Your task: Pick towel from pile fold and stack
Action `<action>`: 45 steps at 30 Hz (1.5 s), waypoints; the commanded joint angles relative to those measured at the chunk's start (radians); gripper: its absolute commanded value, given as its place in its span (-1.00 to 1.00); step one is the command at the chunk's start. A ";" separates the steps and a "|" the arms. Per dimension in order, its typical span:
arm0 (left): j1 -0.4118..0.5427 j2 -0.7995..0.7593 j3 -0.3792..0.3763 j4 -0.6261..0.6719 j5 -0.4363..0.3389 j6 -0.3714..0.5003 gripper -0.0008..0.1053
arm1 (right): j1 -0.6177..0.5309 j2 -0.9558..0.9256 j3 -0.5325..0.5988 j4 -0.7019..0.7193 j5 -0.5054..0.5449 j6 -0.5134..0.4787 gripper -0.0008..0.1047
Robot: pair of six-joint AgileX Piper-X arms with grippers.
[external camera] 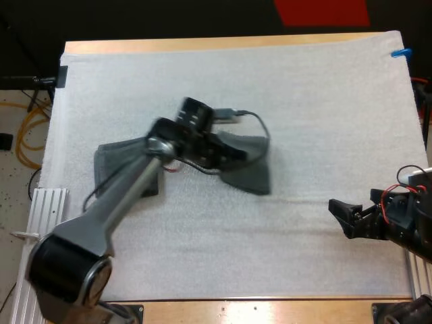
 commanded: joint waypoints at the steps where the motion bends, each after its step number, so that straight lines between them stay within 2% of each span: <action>1: 0.030 -0.024 -0.011 0.074 -0.049 0.055 -0.98 | 0.000 -0.002 -0.008 -0.007 0.004 -0.012 0.62; 5: 0.150 -0.075 -0.024 0.203 -0.183 0.185 -0.98 | 0.000 -0.002 -0.008 -0.007 0.004 -0.012 0.62; 10: 0.296 -0.108 -0.025 0.309 -0.278 0.286 -0.98 | 0.000 -0.002 -0.003 -0.012 0.004 -0.012 0.62; 14: 0.404 -0.143 -0.025 0.329 -0.336 0.340 -0.98 | 0.000 -0.002 -0.003 -0.014 0.004 -0.012 0.62; 22: 0.573 -0.204 -0.025 0.319 -0.336 0.381 -0.98 | 0.000 -0.002 -0.003 -0.014 0.004 -0.012 0.62; 25: 0.617 -0.199 -0.021 0.325 -0.314 0.395 -0.98 | 0.000 -0.002 -0.003 -0.014 0.004 -0.012 0.62; 29: 0.644 -0.163 -0.016 0.326 -0.221 0.423 -0.98 | 0.000 -0.002 -0.003 -0.037 0.004 -0.012 0.62; 33: 0.644 -0.120 -0.016 0.331 -0.220 0.423 -0.96 | 0.000 -0.002 -0.003 -0.059 0.001 -0.012 0.62; 36: 0.644 -0.101 -0.016 0.358 -0.221 0.426 -0.78 | 0.000 -0.002 -0.003 -0.059 0.000 -0.012 0.62; 39: 0.644 -0.098 -0.016 0.387 -0.238 0.429 -0.49 | 0.000 -0.002 -0.003 -0.059 0.000 -0.012 0.62; 41: 0.644 -0.098 -0.016 0.409 -0.290 0.436 -0.29 | 0.000 -0.002 -0.003 -0.061 0.000 -0.012 0.62; 43: 0.644 -0.098 -0.016 0.440 -0.350 0.451 -0.20 | 0.000 -0.002 -0.003 -0.065 0.000 -0.012 0.62; 45: 0.644 -0.098 -0.016 0.471 -0.440 0.451 -0.19 | 0.000 -0.002 -0.003 -0.067 0.000 -0.012 0.62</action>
